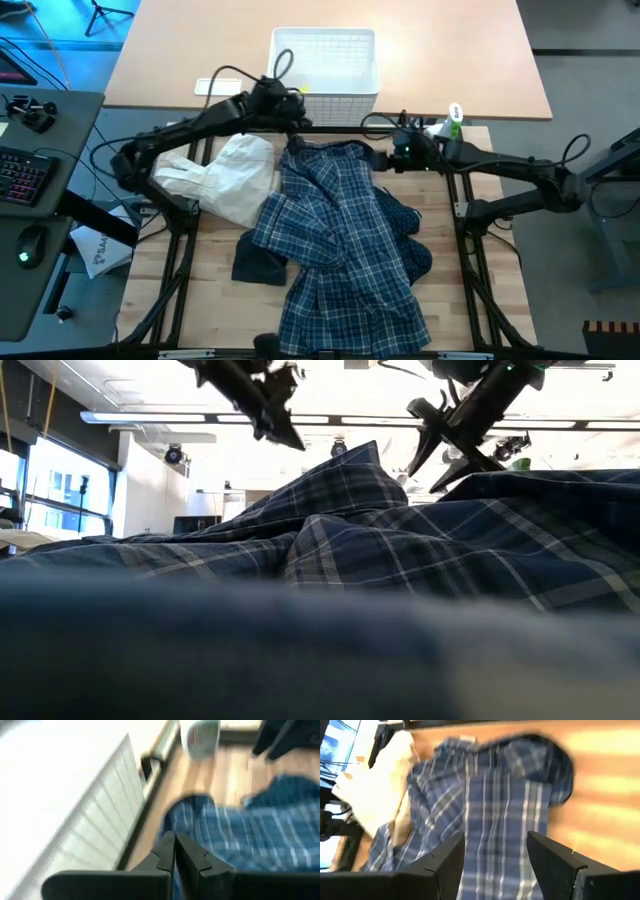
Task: Fold laundry
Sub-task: Fold the blue plaid flannel shirt
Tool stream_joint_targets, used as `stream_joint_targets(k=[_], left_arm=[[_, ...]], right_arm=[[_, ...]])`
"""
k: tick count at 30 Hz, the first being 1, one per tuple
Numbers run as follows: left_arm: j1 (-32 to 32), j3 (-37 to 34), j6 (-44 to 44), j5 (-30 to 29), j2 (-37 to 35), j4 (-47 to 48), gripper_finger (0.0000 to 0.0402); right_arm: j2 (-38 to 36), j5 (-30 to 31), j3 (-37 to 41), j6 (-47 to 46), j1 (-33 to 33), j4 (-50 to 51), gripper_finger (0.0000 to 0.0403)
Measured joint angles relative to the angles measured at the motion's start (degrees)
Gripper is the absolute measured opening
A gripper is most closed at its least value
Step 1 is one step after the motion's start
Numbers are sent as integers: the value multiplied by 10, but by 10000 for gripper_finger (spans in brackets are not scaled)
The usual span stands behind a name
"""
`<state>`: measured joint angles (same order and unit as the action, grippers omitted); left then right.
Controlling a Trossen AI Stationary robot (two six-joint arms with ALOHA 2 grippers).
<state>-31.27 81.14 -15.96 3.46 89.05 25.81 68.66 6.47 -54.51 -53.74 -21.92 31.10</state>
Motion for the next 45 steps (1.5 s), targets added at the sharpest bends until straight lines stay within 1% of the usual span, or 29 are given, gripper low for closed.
stream_joint_targets(k=[2, 3, 5, 9, 12, 16, 18, 22, 25, 27, 30, 32, 34, 37, 38, 39, 41, 45], left_arm=[[-2, 0, 14, -7, -8, -13, 1], [-4, 0, 38, -18, -9, -5, 1], [-11, 0, 97, -40, -8, 29, 0], [-33, 0, 202, -28, 16, 114, 9], [-46, 0, 250, -6, 57, 154, 34], [-60, 0, 298, 20, 125, 216, 86], [-63, -2, 309, 14, 158, 246, 112], [-63, -2, 321, -5, 201, 261, 153], [-58, -2, 324, -13, 225, 255, 170], [-54, -1, 328, -22, 236, 249, 173], [-49, -1, 317, -21, 249, 234, 167], [-44, -1, 295, -14, 252, 221, 148], [-37, -1, 265, -12, 252, 195, 113], [-25, -1, 219, -6, 244, 171, 35], [-20, 0, 205, -5, 236, 162, 18], [-15, 3, 193, -7, 227, 159, 11], [0, 15, 158, -23, 205, 158, 12], [36, 40, 52, -57, 146, 128, 2]], right_arm=[[0, 5, -3, 28, -11, -14, 208], [0, 4, -3, 41, -15, -19, 208], [0, -4, -3, 66, -24, -20, 208], [3, -13, -3, 94, -33, -16, 208], [7, -16, -3, 117, -33, -17, 208], [15, -25, -3, 140, -33, -16, 208], [17, -39, -3, 149, -33, -16, 208], [19, -48, -3, 155, -33, -13, 208], [19, -50, -3, 164, -33, -12, 208], [19, -54, -3, 167, -33, -12, 208], [19, -56, -3, 167, -33, -12, 208], [19, -56, -3, 167, -33, -12, 208], [19, -56, -3, 167, -33, -12, 208], [19, -56, -3, 168, -33, -12, 208], [19, -57, -3, 169, -33, -12, 208], [19, -57, -3, 176, -33, -14, 208], [19, -67, -3, 194, -33, -19, 208], [19, -113, -3, 250, -31, -31, 208]])
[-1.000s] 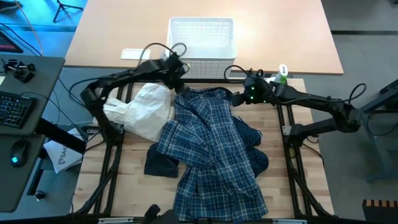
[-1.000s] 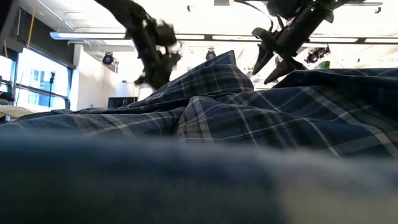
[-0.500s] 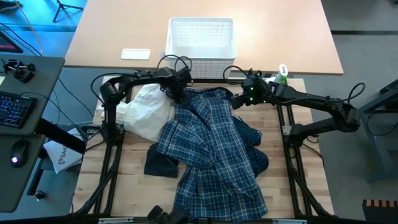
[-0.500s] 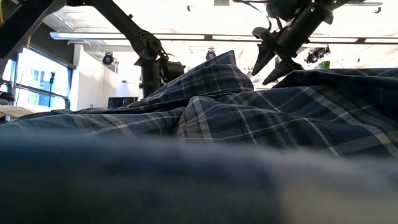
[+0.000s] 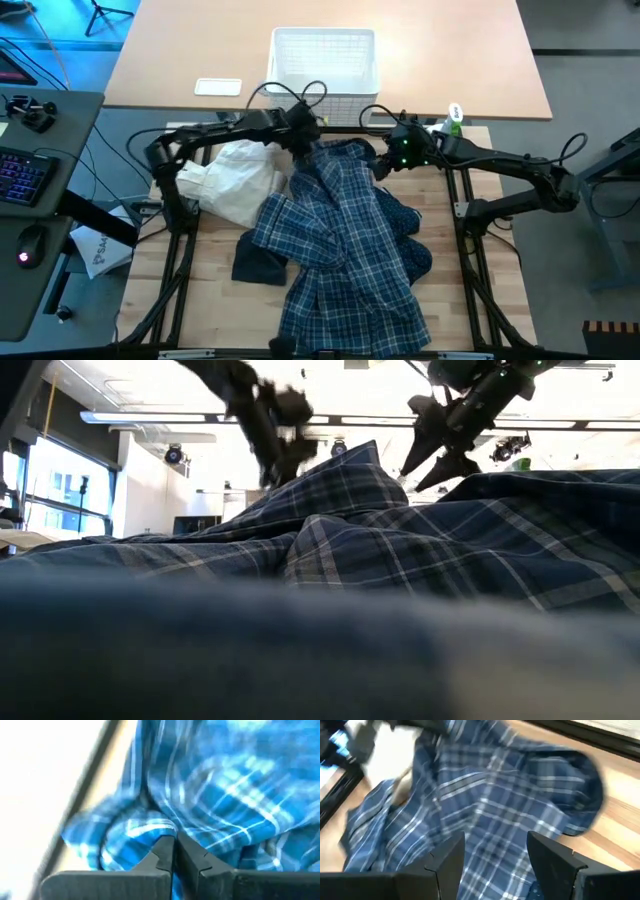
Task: Fold laundry
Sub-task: Fold the blue plaid flannel shirt
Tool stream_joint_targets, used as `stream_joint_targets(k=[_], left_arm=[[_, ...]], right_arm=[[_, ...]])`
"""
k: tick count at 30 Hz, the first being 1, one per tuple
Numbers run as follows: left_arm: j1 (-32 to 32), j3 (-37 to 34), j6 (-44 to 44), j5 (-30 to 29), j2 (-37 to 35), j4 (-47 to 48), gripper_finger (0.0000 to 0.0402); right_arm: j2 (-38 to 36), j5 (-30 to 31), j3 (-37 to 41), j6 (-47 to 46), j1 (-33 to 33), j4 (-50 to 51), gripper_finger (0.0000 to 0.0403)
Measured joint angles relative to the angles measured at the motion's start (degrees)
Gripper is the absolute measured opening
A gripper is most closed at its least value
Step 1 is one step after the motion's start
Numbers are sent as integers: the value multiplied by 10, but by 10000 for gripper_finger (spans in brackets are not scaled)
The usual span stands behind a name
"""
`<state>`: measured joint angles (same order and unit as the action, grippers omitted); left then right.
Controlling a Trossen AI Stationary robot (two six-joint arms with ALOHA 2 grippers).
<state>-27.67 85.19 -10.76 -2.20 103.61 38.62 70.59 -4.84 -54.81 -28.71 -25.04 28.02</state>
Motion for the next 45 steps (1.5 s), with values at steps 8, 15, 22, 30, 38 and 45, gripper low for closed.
stream_joint_targets(k=[8, 15, 22, 30, 38, 45], left_arm=[[-1, 41, -55, -41, -60, -77, 1], [-47, 48, -147, 39, -44, -131, 0], [-66, 48, -133, 23, -22, -133, 0], [-70, 96, -43, 4, -22, -96, 45], [-74, 171, -28, -13, -40, 77, 95], [-42, 179, 30, -10, -73, 170, 95]], right_arm=[[0, -53, 0, 75, 0, -63, 208], [55, -72, 0, 84, 0, -152, 208], [212, 23, 0, 62, 0, -226, 208], [321, 50, 0, -25, -37, -311, 208], [232, -51, 0, 10, -67, -319, 208], [173, -84, 0, -77, -110, -222, 204]])
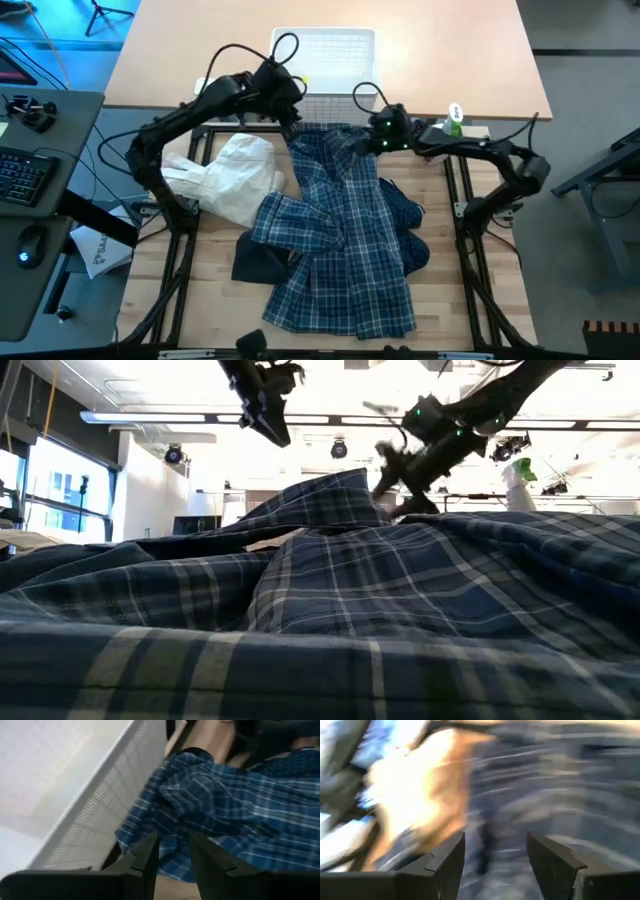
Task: Fold laundry
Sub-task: Fold the blue plaid flannel shirt
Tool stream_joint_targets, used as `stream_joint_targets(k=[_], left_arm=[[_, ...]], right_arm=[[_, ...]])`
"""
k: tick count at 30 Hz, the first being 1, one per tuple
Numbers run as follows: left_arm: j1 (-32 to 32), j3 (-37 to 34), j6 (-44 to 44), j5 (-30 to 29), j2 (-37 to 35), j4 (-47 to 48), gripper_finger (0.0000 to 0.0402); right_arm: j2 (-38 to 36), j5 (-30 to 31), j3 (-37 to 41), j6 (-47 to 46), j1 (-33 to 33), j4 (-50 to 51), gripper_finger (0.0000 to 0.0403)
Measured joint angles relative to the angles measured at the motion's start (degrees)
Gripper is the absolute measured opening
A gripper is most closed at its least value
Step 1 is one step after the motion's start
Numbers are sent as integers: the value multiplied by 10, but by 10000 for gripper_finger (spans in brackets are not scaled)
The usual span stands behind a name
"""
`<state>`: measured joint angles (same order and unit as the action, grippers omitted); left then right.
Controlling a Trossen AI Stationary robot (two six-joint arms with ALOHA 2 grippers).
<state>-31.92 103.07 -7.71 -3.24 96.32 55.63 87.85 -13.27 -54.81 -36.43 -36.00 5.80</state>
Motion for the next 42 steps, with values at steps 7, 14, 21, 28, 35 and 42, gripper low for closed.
stream_joint_targets(k=[7, 14, 21, 28, 35, 42], left_arm=[[32, -1, 7, 0, 3, -4, 95], [53, -2, 22, 0, 4, -1, 95], [77, -2, 32, 0, 4, 23, 95], [89, -2, 51, -10, 4, 75, 95], [94, -54, 108, 3, -9, 179, 95], [78, -210, 253, 107, -37, 171, 105]], right_arm=[[112, 43, 0, 2, 1, -82, 158], [223, 124, 0, -132, -12, -237, 116], [173, 92, 0, -54, -31, -242, 103], [16, 37, 0, 47, -24, -140, 103], [-133, 47, 0, 71, 0, 53, 103], [-227, 139, 0, 49, 53, 157, 103]])
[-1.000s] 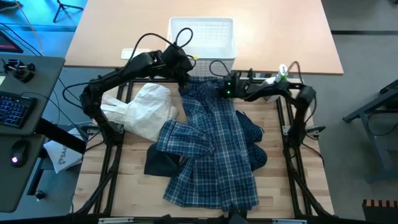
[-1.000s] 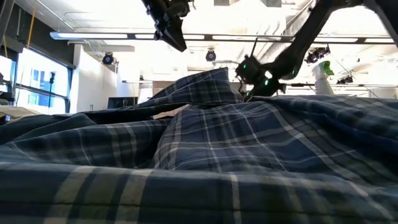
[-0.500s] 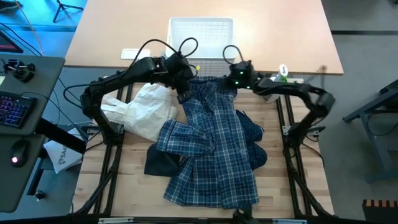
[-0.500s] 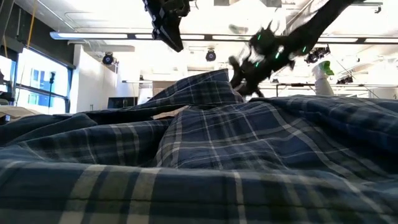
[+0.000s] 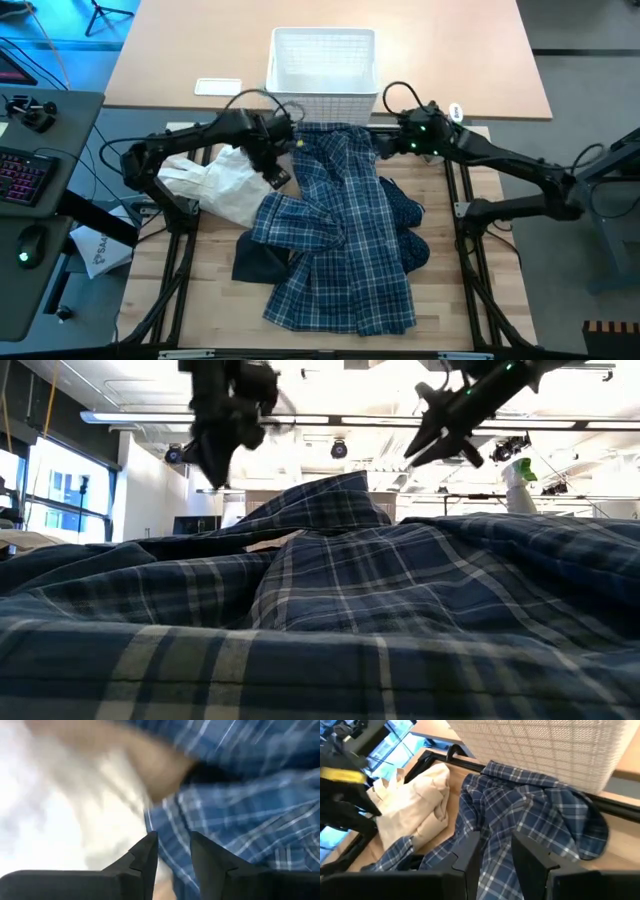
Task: Fold laundry
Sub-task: Fold the blue plaid flannel shirt
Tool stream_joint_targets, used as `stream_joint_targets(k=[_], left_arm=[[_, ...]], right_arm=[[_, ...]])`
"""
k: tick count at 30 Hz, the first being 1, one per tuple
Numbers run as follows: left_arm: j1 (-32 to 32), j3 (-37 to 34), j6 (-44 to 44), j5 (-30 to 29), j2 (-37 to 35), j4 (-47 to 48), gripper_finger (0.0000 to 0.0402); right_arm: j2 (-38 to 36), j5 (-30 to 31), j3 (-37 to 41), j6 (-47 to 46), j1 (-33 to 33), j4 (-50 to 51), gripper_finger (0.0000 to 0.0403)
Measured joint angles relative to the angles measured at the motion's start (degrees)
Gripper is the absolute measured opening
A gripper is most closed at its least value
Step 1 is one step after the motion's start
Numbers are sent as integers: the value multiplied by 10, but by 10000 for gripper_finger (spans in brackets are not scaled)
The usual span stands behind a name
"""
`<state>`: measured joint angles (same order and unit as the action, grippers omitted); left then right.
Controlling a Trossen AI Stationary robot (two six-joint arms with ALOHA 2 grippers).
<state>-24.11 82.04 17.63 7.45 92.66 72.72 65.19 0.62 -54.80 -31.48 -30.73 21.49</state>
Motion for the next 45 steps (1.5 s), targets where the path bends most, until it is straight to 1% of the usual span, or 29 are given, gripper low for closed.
stream_joint_targets(k=[4, 9, 11, 14, 17, 19, 22, 24, 27, 29, 30, 31, 34, 38, 42, 45], left_arm=[[2, -88, 82, 28, -6, -1, 137], [19, -176, 133, 55, -11, -27, 196], [30, -202, 157, 74, -12, -55, 215], [49, -236, 197, 83, -11, -89, 229], [68, -263, 243, 84, -11, -133, 229], [79, -271, 259, 86, -11, -151, 220], [97, -277, 273, 88, -11, -198, 185], [106, -277, 284, 102, -11, -229, 150], [120, -277, 292, 113, -11, -280, 82], [127, -271, 303, 115, -11, -295, 32], [129, -266, 309, 115, -13, -296, 17], [132, -259, 317, 114, -16, -295, 10], [139, -225, 333, 112, -34, -288, 8], [142, -170, 359, 87, -91, -276, 3], [148, -105, 355, 14, -168, -280, 1], [155, -59, 315, -50, -223, -314, 1]], right_arm=[[-18, 39, 0, 5, 23, 25, 103], [-17, 57, 0, 32, 36, 50, 103], [-15, 58, 3, 47, 36, 53, 103], [-13, 59, 3, 72, 36, 58, 103], [-13, 59, 3, 97, 34, 59, 103], [-13, 59, 3, 115, 34, 59, 103], [-13, 58, 3, 144, 34, 59, 103], [-13, 59, 3, 162, 34, 59, 103], [-13, 59, 3, 187, 34, 58, 103], [-13, 58, 3, 200, 34, 58, 103], [-13, 55, 3, 205, 34, 58, 103], [-13, 52, 3, 212, 34, 58, 103], [-13, 37, 3, 227, 34, 60, 103], [-13, 11, 3, 245, 34, 56, 103], [-13, -40, 3, 238, 34, 41, 103], [-13, -93, -8, 207, 37, 5, 103]])
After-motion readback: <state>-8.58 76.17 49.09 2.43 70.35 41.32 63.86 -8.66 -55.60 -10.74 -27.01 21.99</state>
